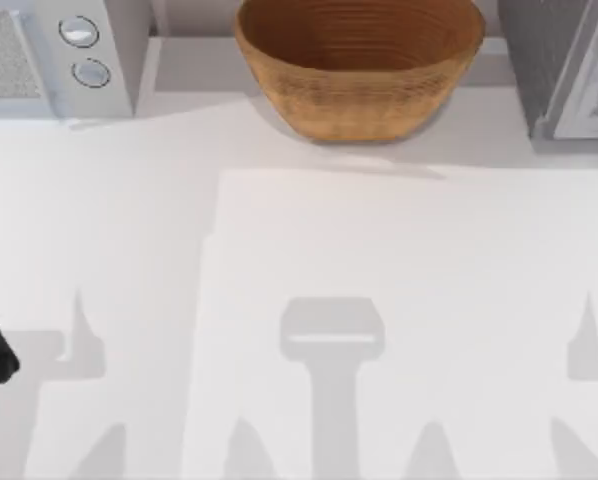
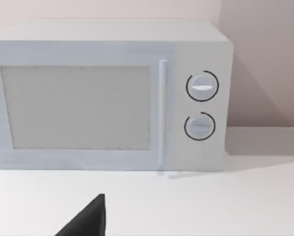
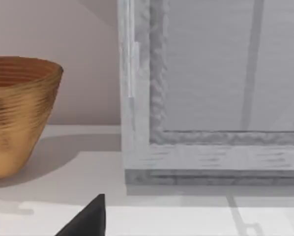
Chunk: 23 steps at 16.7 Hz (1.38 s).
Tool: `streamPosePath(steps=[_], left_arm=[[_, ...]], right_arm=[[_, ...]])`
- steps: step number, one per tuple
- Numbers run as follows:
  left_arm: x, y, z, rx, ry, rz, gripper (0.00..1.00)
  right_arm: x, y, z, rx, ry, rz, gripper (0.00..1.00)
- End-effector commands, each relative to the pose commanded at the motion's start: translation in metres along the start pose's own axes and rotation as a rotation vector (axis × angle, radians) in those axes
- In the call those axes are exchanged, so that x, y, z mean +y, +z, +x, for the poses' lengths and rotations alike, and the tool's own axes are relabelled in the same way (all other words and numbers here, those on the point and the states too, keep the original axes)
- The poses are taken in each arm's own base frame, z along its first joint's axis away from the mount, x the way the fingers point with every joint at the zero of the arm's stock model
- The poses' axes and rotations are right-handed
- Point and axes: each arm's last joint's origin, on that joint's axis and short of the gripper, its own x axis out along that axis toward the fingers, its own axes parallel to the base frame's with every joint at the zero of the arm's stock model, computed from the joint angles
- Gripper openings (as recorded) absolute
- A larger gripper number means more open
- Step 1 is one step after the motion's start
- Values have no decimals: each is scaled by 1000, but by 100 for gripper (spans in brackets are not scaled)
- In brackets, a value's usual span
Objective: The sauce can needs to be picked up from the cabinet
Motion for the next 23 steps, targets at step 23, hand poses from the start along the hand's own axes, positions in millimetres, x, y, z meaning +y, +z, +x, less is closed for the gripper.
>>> streamPosePath(steps=[23], left_arm=[[0,0,0,0,0,0,100]], right_arm=[[39,330,124,0,-3,0,100]])
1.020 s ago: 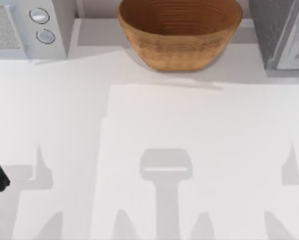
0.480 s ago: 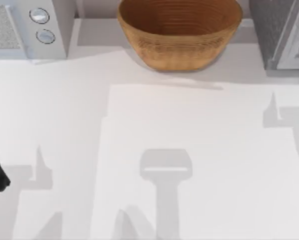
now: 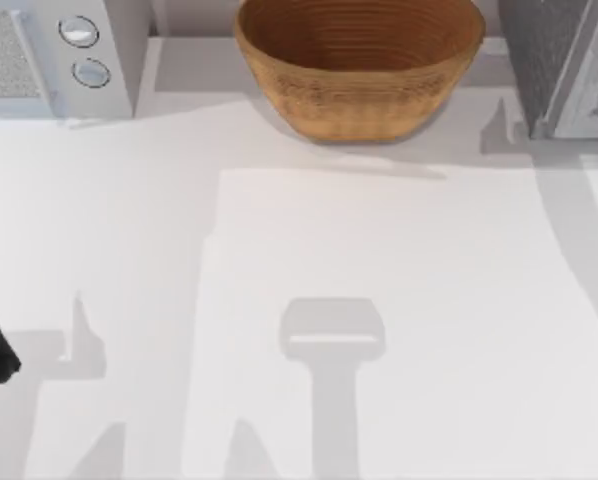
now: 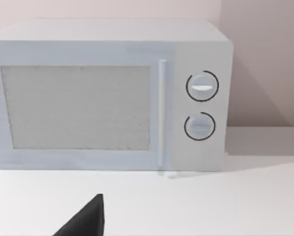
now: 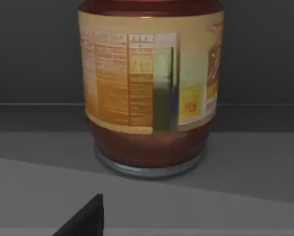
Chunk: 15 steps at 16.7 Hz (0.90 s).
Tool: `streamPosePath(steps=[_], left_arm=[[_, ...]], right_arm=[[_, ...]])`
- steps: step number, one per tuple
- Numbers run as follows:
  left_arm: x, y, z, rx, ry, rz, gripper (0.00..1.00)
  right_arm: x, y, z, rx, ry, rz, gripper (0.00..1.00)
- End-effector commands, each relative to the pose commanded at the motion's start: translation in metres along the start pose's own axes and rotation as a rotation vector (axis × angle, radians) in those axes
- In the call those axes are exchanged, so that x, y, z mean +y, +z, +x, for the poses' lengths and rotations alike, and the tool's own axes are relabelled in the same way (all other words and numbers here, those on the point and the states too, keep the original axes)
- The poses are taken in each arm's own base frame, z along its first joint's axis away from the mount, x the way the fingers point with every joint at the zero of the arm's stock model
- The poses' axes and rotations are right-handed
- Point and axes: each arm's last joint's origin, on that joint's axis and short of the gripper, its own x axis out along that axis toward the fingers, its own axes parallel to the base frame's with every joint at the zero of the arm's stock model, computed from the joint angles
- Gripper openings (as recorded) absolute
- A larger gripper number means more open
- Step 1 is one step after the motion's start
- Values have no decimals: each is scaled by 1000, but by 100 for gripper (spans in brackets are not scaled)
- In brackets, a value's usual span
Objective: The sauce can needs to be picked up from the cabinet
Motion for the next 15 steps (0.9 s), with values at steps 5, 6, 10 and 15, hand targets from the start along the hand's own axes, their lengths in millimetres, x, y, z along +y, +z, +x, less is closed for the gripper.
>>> streamPosePath(steps=[5,6,10,15], left_arm=[[0,0,0,0,0,0,100],[0,0,0,0,0,0,100],[0,0,0,0,0,0,100],[0,0,0,0,0,0,100]], right_arm=[[10,19,26,0,2,0,100],[10,20,26,0,3,0,100],[9,20,26,-2,-1,0,100],[19,20,51,-5,-4,0,100]])
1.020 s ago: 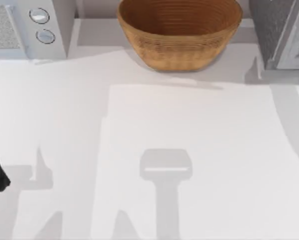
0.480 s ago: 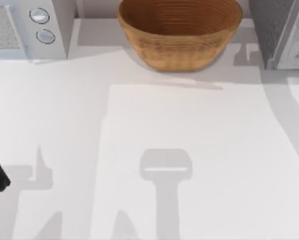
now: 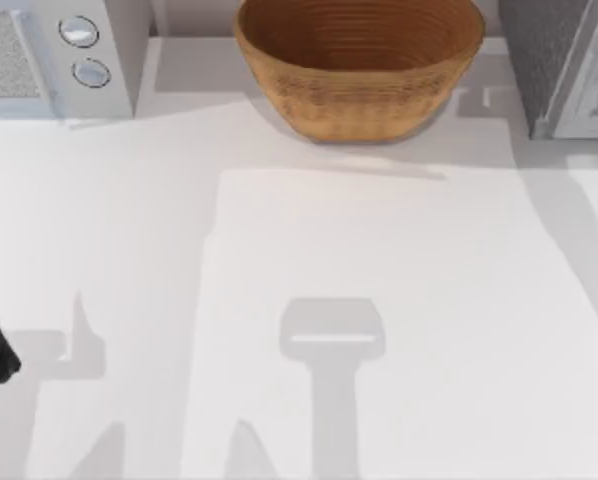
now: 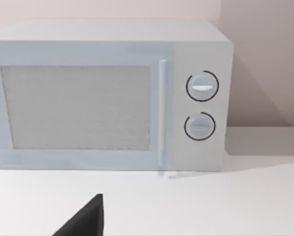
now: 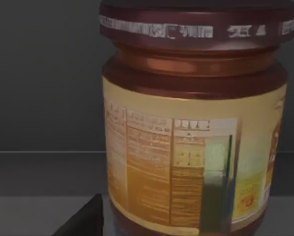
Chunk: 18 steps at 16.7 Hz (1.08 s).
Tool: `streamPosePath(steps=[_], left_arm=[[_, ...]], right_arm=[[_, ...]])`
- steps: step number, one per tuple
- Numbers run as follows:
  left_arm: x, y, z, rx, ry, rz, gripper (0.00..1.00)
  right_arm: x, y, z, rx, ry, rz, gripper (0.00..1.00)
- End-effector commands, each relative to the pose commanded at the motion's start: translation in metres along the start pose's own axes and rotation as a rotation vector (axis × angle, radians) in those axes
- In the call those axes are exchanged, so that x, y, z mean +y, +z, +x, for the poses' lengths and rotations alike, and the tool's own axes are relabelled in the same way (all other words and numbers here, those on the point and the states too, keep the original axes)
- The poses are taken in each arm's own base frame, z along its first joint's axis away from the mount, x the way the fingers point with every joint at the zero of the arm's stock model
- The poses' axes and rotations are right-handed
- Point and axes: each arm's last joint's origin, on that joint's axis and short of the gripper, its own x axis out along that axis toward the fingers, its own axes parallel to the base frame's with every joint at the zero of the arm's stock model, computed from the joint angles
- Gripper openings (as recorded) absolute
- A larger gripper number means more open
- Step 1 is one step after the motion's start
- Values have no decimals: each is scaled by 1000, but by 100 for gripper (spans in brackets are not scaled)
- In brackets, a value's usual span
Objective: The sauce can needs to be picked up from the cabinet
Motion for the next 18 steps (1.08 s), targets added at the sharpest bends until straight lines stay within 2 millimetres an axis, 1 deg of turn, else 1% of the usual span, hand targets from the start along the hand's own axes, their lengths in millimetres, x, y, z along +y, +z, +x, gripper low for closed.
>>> streamPosePath(steps=[2,4,9,10,12,16,18], left_arm=[[0,0,0,0,0,0,100],[0,0,0,0,0,0,100],[0,0,0,0,0,0,100],[0,0,0,0,0,0,100],[0,0,0,0,0,0,100],[0,0,0,0,0,0,100],[0,0,0,0,0,0,100]], right_arm=[[7,-2,15,-2,-2,0,100],[11,-3,24,-3,-3,0,100],[10,-4,25,0,-6,-1,100],[10,-3,28,-2,-5,-1,100],[11,-2,39,-4,-3,0,100],[12,-2,70,-4,-3,0,100],[11,-3,81,-4,-3,0,100]])
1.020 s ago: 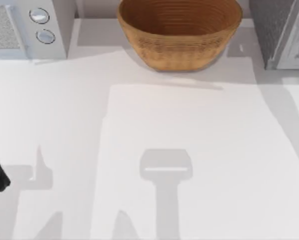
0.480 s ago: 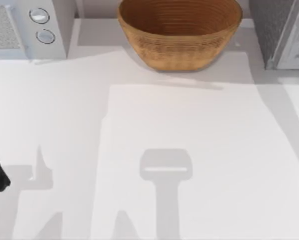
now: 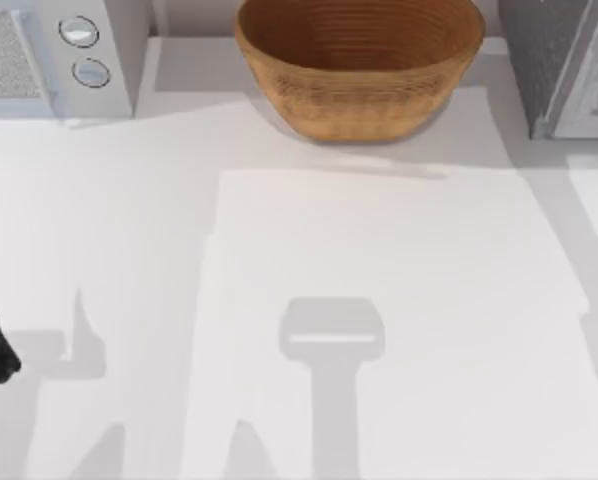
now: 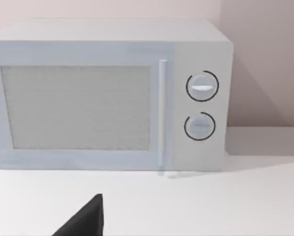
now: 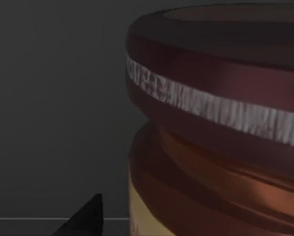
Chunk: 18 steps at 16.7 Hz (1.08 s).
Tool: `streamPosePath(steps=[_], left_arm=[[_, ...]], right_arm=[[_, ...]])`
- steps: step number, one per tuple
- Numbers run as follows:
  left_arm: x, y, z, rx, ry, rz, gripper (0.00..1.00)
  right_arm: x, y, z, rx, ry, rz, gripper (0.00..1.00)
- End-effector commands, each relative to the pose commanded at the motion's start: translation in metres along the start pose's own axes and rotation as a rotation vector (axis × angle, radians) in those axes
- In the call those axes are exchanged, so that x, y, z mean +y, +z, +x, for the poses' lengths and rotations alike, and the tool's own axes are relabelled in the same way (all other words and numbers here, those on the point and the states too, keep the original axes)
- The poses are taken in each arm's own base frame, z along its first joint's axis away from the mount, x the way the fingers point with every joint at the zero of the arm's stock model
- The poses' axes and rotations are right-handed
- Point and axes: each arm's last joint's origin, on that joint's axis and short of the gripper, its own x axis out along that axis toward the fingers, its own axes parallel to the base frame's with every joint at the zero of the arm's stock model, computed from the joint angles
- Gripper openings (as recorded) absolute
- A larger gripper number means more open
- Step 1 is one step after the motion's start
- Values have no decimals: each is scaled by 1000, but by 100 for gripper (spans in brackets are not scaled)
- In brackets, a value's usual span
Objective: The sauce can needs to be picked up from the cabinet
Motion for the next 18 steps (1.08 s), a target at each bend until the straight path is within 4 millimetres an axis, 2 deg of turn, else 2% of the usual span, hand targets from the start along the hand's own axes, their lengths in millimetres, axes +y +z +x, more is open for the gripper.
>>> streamPosePath(steps=[5,18], left_arm=[[0,0,0,0,0,0,100],[0,0,0,0,0,0,100]], right_arm=[[0,0,4,0,0,0,100],[0,0,4,0,0,0,2]])
